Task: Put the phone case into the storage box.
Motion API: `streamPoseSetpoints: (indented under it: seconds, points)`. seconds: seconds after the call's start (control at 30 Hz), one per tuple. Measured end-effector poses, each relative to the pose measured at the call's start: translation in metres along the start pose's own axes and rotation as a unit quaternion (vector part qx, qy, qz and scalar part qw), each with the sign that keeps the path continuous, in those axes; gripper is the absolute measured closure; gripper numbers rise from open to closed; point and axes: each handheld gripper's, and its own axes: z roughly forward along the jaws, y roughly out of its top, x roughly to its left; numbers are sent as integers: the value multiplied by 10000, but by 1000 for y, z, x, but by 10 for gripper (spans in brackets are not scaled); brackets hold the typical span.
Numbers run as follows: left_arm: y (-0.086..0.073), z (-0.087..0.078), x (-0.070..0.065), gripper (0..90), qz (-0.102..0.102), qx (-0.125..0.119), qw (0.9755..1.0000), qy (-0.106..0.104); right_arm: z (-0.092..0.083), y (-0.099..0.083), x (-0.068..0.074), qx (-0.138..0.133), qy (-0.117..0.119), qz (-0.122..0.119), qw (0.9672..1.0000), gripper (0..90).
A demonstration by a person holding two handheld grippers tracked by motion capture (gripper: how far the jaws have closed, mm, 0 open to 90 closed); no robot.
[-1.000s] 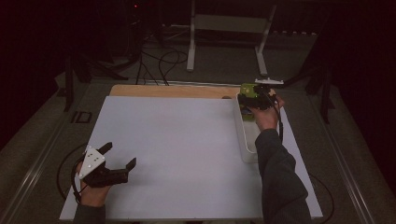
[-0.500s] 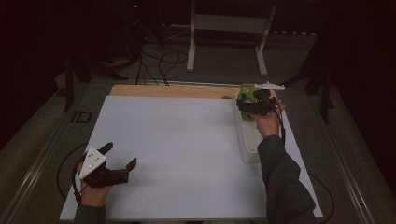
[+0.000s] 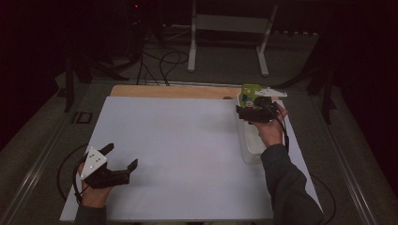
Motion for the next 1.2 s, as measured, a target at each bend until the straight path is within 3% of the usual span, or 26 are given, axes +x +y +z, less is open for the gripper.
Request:
streamPoseSetpoints:
  seconds: [0.5,0.8,1.07,1.2]
  points:
    - [0,1,-1,0,-7,32,10000,-12,-24,-8,19,-134,212,-262,9993,80]
    - [0,1,-1,0,-7,33,10000,-12,-37,-16,29,-205,392,-259,9987,80]
    - [0,1,-1,0,-16,40,10000,-21,-42,-22,33,-192,407,-229,9987,83]
    - [0,1,-1,0,2,57,10000,-28,-56,-34,39,-306,565,-228,9977,83]
